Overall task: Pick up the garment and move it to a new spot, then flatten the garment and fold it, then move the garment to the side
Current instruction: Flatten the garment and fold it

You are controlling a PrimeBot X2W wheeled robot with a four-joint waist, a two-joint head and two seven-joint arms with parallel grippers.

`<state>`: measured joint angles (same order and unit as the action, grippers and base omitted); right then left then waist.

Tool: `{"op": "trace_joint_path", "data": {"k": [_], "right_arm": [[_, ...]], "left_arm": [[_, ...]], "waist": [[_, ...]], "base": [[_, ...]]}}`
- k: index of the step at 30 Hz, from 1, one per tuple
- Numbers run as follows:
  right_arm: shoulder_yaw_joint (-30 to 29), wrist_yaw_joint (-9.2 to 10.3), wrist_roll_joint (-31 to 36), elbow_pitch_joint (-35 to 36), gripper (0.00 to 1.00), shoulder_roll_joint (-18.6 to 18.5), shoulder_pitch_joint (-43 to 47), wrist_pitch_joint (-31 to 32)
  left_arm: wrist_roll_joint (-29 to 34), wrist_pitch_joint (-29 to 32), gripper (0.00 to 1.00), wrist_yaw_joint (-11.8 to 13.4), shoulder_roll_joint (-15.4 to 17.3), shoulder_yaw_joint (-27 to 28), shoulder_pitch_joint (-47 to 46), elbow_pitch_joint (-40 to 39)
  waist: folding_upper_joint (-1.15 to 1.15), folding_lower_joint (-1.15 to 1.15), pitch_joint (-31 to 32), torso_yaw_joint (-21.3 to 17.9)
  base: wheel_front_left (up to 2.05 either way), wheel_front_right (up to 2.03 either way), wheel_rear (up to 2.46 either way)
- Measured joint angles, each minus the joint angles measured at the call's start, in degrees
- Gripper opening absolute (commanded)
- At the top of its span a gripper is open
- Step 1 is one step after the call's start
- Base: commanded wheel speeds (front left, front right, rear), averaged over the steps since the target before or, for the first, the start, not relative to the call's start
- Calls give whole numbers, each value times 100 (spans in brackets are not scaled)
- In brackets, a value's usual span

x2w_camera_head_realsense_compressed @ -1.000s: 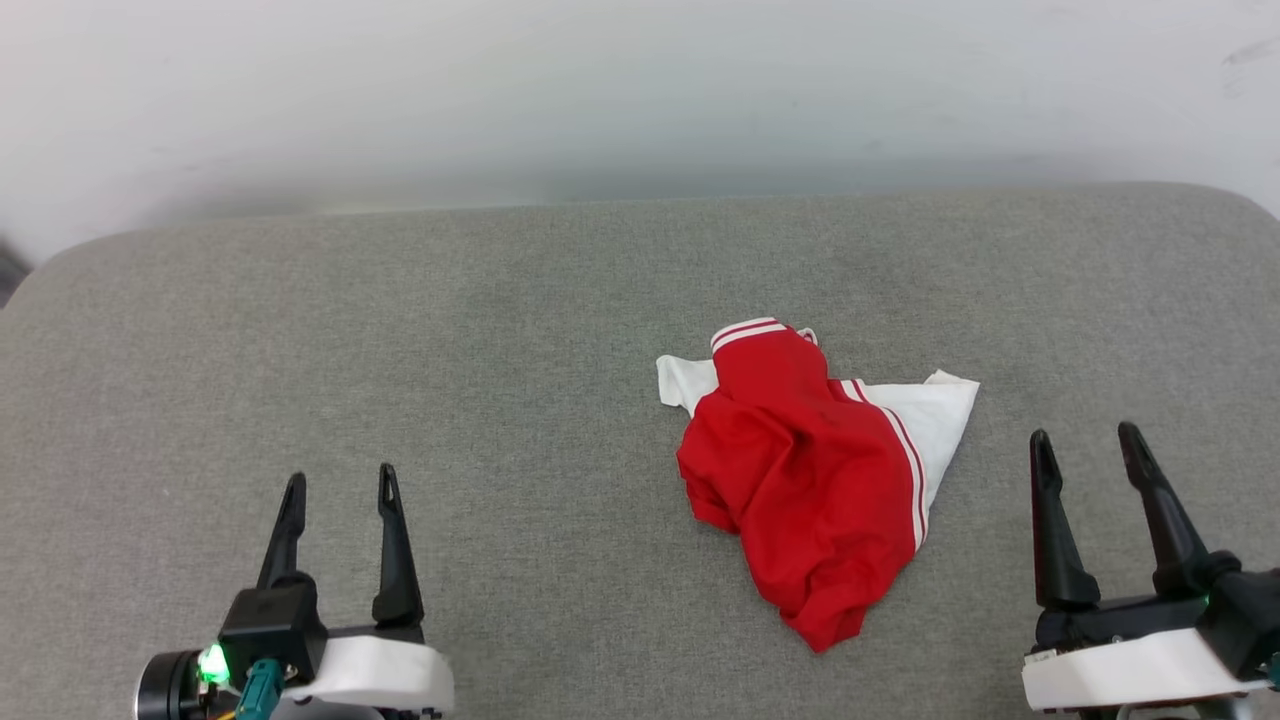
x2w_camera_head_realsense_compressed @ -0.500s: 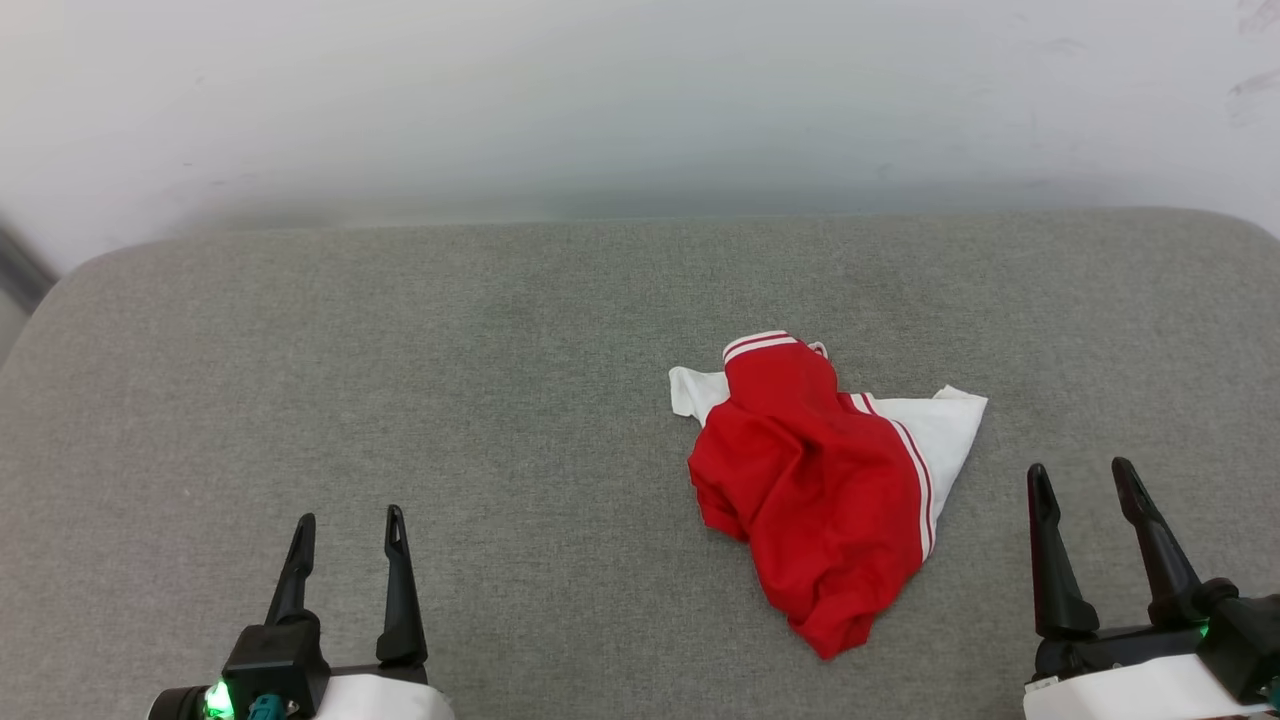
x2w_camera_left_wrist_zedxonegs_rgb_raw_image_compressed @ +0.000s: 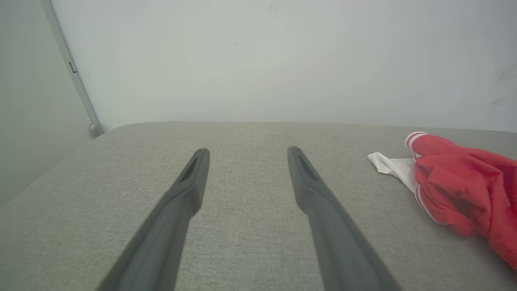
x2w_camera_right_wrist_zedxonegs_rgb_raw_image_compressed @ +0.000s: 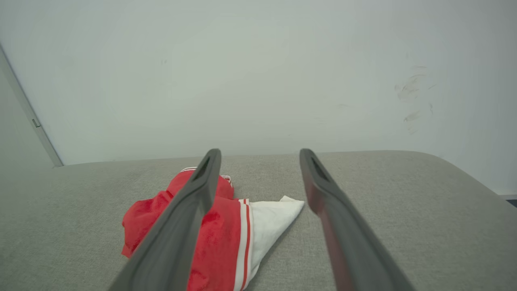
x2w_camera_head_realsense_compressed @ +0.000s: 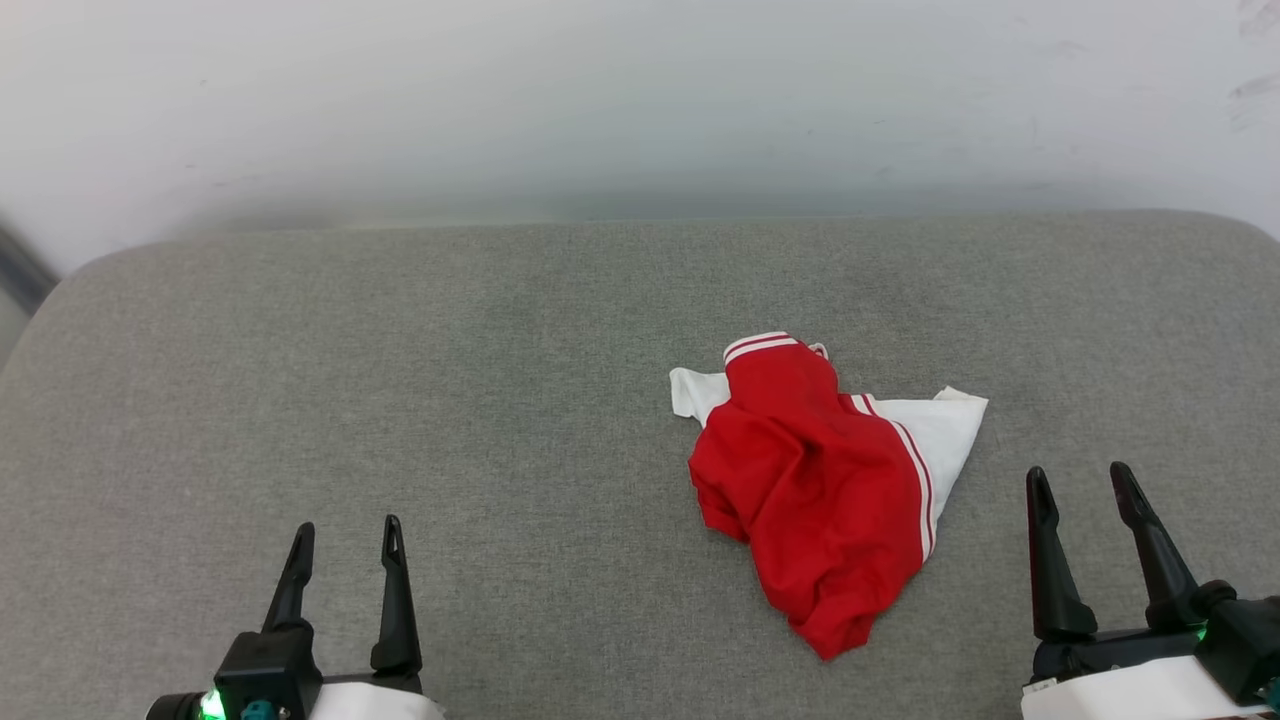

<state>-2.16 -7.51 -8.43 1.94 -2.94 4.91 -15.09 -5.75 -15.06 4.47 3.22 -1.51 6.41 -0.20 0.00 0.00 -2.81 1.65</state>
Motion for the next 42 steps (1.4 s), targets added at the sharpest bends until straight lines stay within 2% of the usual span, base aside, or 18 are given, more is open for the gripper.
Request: {"op": "trace_joint_path", "data": {"k": [6,10,15,19,25,28,35,36,40,42], "right_arm": [[-5,0,51,18,100,0,-30,1],[13,0,130,62,100,0,-149,1],[-9,0,201,137,100,0,-313,1],[-53,0,241,174,100,0,-419,1],[-60,0,254,222,100,0,-640,1],[-66,0,254,244,100,-1,-727,1],[-75,0,254,258,100,2,-956,1],[-57,0,236,270,100,0,-1025,1],[-46,0,194,310,100,0,-1148,0],[-38,0,176,318,100,0,-1198,1]], "left_arm": [[24,-1,100,-392,43,123,-573,193],[104,-1,100,-708,271,156,-1317,401],[102,8,100,-970,615,19,-2351,875],[86,430,100,-1105,905,-233,-3321,1187],[-229,1441,100,-1162,1178,-630,-4703,1417],[-588,2121,100,-1181,1333,-1178,-5264,1549],[-1923,3896,100,-1187,1979,-3074,-6457,1715],[-2543,4643,100,-1188,2197,-3752,-6859,1723],[-3456,5602,100,-1187,2397,-4466,-7271,1731],[-3612,5888,100,-1188,2487,-4802,-7503,1730]], "waist": [[0,0,-96,-17],[0,0,-212,-55],[0,1,-440,-141],[0,1,-658,-224],[0,1,-999,-361],[0,1,-1162,-432],[0,1,-1491,-615],[0,2,-1622,-700],[0,1,-1819,-821],[0,1,-1929,-878]], "base": [[0,0,0],[0,0,0],[0,0,0],[0,0,0],[0,0,0],[0,0,0],[0,0,0],[0,0,0],[0,0,0],[0,0,0]]}}
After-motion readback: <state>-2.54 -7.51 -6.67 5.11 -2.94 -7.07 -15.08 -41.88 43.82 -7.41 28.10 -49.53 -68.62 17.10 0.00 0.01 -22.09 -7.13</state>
